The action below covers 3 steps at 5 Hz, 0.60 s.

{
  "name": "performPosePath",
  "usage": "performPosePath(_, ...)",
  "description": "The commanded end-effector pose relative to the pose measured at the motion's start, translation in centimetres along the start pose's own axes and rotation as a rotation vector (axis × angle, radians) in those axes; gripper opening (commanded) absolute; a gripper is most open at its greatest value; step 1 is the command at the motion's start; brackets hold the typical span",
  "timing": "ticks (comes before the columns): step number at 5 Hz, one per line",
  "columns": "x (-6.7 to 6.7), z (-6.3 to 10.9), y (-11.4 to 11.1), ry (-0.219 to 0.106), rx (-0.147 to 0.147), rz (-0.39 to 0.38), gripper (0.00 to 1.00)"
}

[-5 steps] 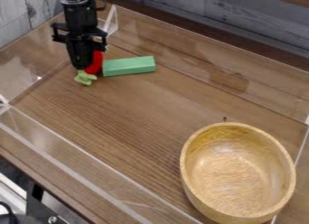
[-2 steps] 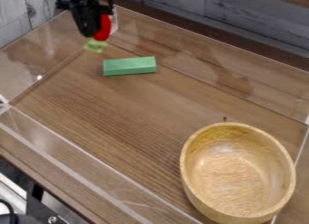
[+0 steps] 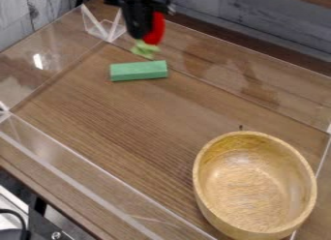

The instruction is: Move the red object to the right side of the table

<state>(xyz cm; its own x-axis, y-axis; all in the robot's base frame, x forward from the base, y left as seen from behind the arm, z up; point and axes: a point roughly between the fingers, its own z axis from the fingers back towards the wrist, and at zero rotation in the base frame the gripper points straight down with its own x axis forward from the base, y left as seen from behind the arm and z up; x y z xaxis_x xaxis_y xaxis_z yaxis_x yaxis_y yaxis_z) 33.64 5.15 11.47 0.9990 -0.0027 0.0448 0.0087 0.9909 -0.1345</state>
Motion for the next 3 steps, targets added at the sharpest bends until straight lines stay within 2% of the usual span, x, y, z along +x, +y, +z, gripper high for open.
performPosePath(1,0.1,1.5,-4.6,-0.076,0.017,-0.090,0.00)
performPosePath(2,0.4,-0.4,-8.3,-0.064,0.016,-0.151,0.00)
performPosePath(3,0.0,-1.6,-7.6,-0.051,0.030,-0.168,0.00)
